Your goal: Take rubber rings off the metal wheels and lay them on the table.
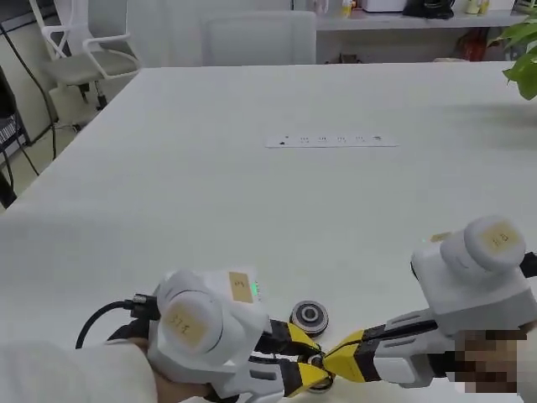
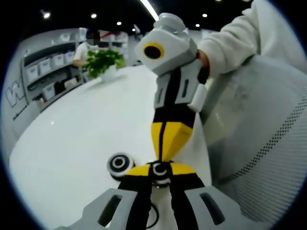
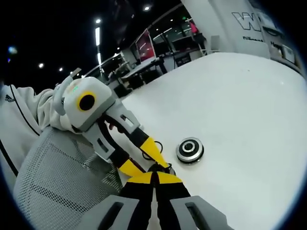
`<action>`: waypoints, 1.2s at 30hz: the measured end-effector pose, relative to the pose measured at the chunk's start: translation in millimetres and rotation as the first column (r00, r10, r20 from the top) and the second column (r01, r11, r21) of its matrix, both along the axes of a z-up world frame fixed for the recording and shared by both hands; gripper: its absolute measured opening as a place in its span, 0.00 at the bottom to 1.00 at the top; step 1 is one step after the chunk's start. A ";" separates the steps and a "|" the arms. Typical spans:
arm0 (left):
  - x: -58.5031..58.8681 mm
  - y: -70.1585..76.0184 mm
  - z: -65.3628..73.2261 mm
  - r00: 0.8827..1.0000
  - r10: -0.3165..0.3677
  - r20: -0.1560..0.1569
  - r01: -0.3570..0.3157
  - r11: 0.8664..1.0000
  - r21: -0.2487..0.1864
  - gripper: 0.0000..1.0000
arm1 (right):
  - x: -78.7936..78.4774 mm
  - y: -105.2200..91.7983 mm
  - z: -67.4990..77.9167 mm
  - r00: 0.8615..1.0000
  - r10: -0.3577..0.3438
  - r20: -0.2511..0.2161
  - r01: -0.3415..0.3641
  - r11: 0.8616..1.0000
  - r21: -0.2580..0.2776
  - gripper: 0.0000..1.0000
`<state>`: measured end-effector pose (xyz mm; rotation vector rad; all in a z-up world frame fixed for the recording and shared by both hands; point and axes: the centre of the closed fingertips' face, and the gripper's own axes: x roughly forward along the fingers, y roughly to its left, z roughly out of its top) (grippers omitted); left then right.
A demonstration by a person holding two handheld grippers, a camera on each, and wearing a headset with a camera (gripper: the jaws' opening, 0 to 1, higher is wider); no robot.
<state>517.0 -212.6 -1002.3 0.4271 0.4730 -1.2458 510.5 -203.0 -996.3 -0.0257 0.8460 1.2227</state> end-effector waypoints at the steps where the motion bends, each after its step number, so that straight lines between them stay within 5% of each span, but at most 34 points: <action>1: 0.0 -0.1 0.1 1.000 0.001 -0.001 -0.001 1.000 -0.002 0.14 | 3.3 -1.2 -1.8 0.999 0.009 0.040 -0.009 1.000 -0.010 0.00; 4: 0.2 0.0 0.0 1.000 0.009 -0.004 -0.009 1.000 -0.004 0.14 | 3.9 -4.9 -3.4 1.000 -0.025 -0.006 0.025 1.000 -0.005 0.00; 10: 0.2 0.3 0.4 0.999 0.020 -0.031 -0.020 1.000 -0.003 0.14 | 9.1 -7.4 -3.8 0.999 -0.049 -0.002 0.049 0.999 -0.016 0.00; 14: -0.3 4.2 1.6 0.999 0.002 -0.034 0.000 0.998 0.064 0.15 | 9.6 -7.7 -4.6 0.999 -0.050 -0.004 0.050 0.999 -0.019 0.00; 16: -0.7 3.0 8.8 1.000 -0.023 0.001 0.023 0.998 0.058 0.17 | 9.7 -7.6 -4.4 0.999 -0.050 -0.004 0.050 0.999 -0.018 0.00; 20: -4.8 -0.7 23.4 0.999 -0.023 -0.039 0.024 1.000 0.011 0.31 | 10.3 -7.7 -3.1 0.999 -0.051 0.001 0.051 0.999 -0.018 0.00; 24: -4.3 -2.6 42.8 0.999 -0.041 0.017 0.041 0.999 -0.010 0.50 | 10.2 -7.7 -1.1 0.998 -0.057 -0.002 0.057 0.998 -0.013 0.00; 31: -1.7 6.8 76.4 0.996 -0.037 0.082 0.040 0.998 -0.038 0.60 | 9.9 -8.1 -0.6 0.998 -0.058 -0.003 0.058 0.998 -0.013 0.00; 36: 1.4 28.6 95.6 0.993 -0.002 0.121 0.005 1.000 -0.030 0.66 | 10.1 -8.5 -0.5 0.998 -0.058 0.000 0.058 0.998 -0.016 0.00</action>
